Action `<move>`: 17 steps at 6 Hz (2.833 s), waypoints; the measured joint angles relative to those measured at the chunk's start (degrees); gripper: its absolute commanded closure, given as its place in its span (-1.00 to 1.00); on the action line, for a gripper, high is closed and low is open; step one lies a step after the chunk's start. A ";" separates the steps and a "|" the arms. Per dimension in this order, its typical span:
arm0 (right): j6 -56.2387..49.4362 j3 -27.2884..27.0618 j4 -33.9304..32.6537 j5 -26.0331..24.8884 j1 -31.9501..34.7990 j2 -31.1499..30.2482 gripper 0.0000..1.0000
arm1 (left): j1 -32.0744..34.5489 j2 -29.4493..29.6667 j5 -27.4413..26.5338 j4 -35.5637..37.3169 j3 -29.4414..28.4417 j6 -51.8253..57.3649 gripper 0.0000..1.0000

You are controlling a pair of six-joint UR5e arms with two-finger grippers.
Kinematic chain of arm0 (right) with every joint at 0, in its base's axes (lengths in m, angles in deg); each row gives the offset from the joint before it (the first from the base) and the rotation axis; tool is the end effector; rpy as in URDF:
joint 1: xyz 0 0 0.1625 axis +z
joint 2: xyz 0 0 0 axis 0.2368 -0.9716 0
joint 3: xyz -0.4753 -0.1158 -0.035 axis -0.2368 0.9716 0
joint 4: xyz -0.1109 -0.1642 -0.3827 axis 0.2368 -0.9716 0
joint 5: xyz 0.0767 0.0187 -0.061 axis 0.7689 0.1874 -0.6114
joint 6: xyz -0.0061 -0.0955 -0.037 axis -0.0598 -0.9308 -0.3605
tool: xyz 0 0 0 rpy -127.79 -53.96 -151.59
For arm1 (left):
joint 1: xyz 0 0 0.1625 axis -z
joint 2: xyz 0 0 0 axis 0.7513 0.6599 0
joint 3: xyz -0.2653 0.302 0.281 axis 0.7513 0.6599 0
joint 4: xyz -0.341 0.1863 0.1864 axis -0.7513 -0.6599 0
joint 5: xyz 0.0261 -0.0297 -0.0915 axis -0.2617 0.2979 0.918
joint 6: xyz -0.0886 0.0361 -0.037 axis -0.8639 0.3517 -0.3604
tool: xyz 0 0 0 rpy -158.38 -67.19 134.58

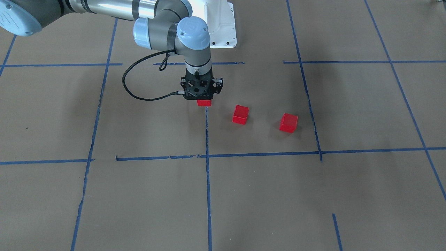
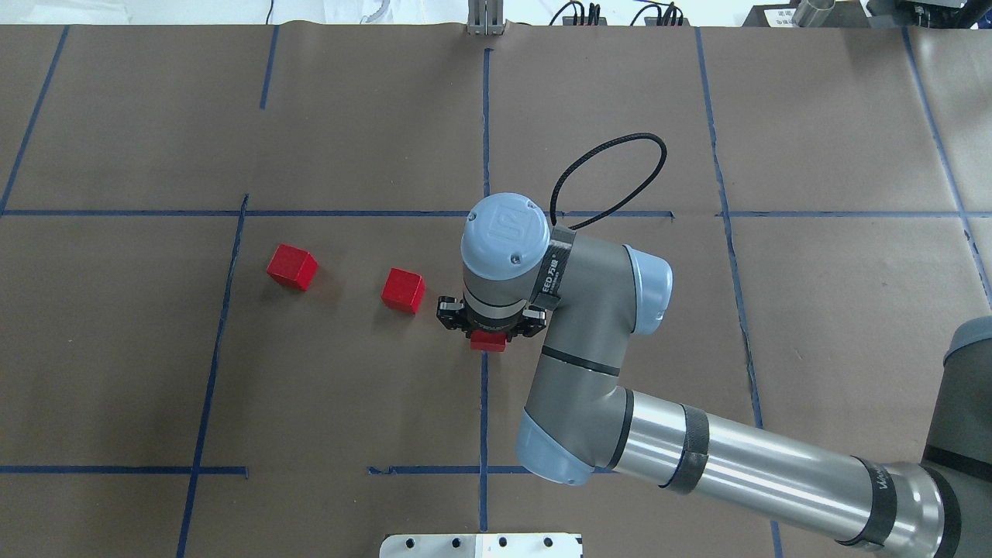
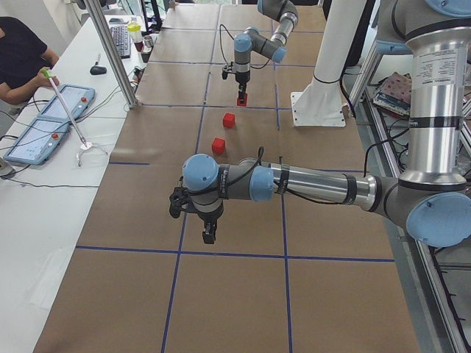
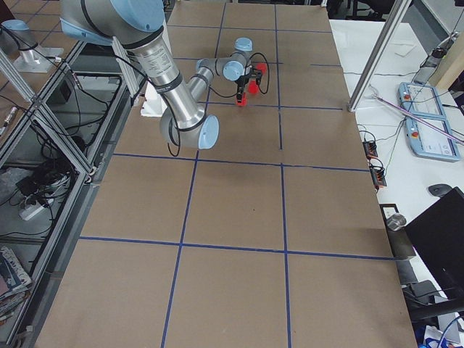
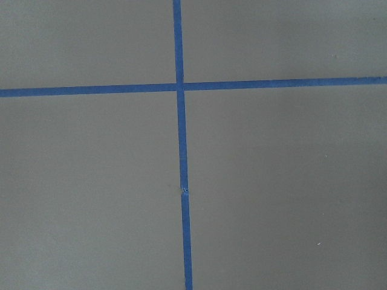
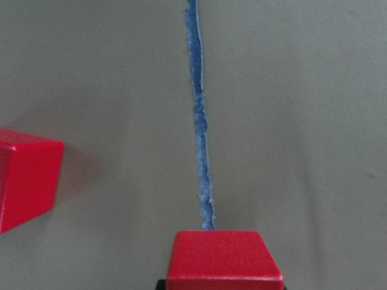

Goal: Form red blocks into L shape at center
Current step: 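Carry the red cube with the right gripper toward the table center, then lower the red cube onto the center grid cross and open the right gripper, then raise the right gripper away while the left arm reaches toward the red cubes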

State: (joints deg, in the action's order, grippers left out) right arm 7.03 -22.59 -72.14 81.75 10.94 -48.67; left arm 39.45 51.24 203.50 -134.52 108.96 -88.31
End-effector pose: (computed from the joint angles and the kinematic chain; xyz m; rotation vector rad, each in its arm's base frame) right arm -0.6750 -0.4197 0.2278 -0.0562 -0.8218 0.0794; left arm -0.0416 -0.4769 0.6662 0.0108 0.8406 0.0450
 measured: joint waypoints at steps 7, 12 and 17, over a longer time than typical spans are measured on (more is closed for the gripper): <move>-0.59 0.27 -0.08 -1.28 -1.88 0.02 0.16 | 0.00 0.02 0.11 0.03 0.61 -0.03 -1.00; -0.89 0.35 -0.10 -1.36 -2.03 0.05 -1.00 | 0.05 -0.11 0.11 0.02 0.80 -0.02 -1.00; -1.15 -4.00 -0.42 -1.01 -0.91 -1.23 -1.00 | -0.03 0.08 0.11 -0.40 0.67 0.21 -1.00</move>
State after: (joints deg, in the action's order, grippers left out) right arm 5.89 -26.59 -72.56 80.74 10.03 -49.90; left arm 39.41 51.32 203.61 -134.93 109.63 -88.10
